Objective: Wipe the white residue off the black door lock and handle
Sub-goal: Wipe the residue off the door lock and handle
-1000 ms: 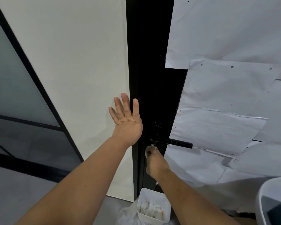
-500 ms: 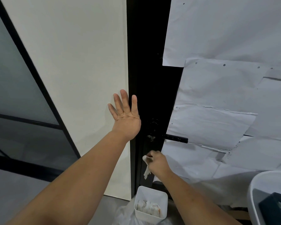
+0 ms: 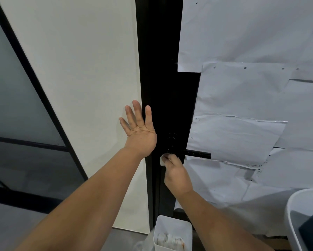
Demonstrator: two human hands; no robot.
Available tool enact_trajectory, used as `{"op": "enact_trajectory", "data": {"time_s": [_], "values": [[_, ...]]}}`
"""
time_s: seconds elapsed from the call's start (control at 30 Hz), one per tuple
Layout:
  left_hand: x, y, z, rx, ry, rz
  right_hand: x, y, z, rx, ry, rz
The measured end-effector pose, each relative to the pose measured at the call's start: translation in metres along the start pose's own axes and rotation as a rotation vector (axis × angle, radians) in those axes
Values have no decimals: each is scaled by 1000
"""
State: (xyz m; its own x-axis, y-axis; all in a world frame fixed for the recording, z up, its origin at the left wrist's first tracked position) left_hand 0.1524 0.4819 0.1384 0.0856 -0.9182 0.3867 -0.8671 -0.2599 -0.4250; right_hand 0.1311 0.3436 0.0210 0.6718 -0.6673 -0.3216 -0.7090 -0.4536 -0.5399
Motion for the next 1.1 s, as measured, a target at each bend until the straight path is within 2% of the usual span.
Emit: {"op": "enact_trajectory", "data": {"time_s": [0.17, 0.27, 0.4, 0.53, 0.73, 0.8, 0.9, 1.1], "values": [[-1, -1, 2, 38, -2, 18, 3, -20, 4, -106, 218, 12], [-3, -1, 3, 59, -9, 43, -4, -23, 15, -210, 236, -39], [-3, -1, 4, 72, -10, 69, 1, -19, 12, -217, 264, -95], [-4, -2, 5, 95, -11, 71, 12, -13, 2, -59, 199, 44], [-5, -2, 6, 106, -14, 84, 3, -26, 14, -199, 197, -83], [-5, -2, 6, 106, -14, 81, 10, -25, 9, -155, 183, -28], [-4, -2, 5, 108, -8, 84, 23, -15, 1, 55, 92, 144], [-4, -2, 4, 127, 7, 91, 27, -20, -13, 331, -200, 428]]}}
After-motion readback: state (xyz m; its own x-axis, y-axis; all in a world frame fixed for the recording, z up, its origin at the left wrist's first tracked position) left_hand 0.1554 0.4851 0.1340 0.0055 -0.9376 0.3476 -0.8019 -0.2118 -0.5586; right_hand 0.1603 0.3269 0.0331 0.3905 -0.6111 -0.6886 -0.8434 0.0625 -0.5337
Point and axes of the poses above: each hand's wrist, its own y-axis away from the middle knuckle, its own z-axis out of the palm, x = y × z, the point moved 4 cm from there along -y, towards the middle knuckle, and after that the axes turned 11 degrees about -z, right-handed, at the moved point
